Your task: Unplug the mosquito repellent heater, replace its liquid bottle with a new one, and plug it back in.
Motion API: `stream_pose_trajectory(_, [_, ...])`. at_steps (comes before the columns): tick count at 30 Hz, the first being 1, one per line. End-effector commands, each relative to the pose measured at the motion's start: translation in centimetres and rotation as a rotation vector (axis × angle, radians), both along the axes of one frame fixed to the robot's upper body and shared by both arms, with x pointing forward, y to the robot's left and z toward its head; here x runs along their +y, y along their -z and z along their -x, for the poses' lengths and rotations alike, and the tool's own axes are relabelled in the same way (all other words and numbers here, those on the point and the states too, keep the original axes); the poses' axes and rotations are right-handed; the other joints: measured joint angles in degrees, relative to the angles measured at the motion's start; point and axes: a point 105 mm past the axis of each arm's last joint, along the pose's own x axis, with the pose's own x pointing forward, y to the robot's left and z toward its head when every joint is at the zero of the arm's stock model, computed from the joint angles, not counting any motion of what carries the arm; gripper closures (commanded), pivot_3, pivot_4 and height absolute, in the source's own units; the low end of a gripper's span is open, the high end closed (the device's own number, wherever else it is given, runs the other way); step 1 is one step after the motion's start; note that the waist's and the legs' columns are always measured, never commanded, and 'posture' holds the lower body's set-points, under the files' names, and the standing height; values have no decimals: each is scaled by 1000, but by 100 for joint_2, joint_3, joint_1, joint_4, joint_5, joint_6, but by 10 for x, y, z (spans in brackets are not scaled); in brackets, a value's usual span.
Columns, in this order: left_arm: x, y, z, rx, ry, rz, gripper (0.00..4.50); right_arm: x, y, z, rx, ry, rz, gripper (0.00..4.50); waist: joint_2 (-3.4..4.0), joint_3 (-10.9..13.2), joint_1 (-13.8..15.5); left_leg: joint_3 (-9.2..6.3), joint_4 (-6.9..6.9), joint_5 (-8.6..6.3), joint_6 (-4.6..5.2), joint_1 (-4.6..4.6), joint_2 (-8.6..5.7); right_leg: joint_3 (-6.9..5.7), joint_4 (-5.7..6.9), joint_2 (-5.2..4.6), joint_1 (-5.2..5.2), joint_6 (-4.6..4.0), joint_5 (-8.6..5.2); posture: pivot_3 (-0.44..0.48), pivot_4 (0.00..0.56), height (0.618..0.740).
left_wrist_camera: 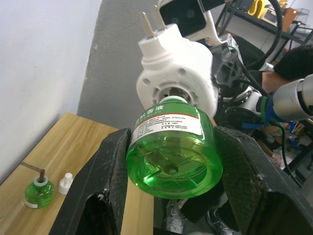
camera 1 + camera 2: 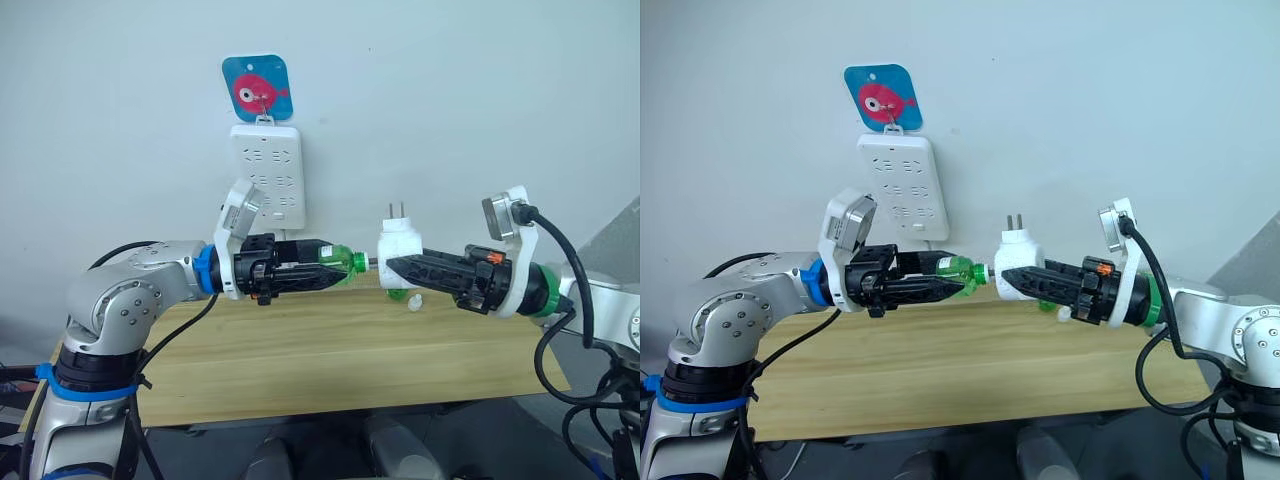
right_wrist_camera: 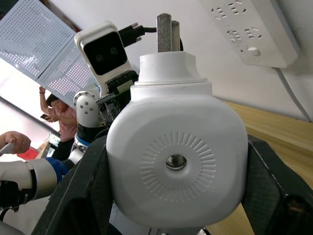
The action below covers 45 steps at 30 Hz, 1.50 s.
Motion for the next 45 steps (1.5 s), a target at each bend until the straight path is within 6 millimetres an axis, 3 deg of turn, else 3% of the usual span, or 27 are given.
stream_pose_trajectory(1, [-4,-8,8,-32,46,1,2189,0,-9,4,-22,-14,-37,1515,0,-1,1,0,0,0,0,0,0,0,0,0,0,0,0,-172,51,740])
stream_pose_trajectory(30, [-7,-18,4,11,67,80,2189,0,-3,11,15,-54,-23,1515,-4,-30,74,-4,7,0,0,2,0,-4,2,0,6,0,0,-177,58,740])
stream_pose_trajectory(45, [-19,-4,7,-16,83,40,2189,9,-6,15,1,-75,-29,1515,-4,-34,73,-7,11,0,0,3,-1,-5,5,0,8,0,0,-182,62,740])
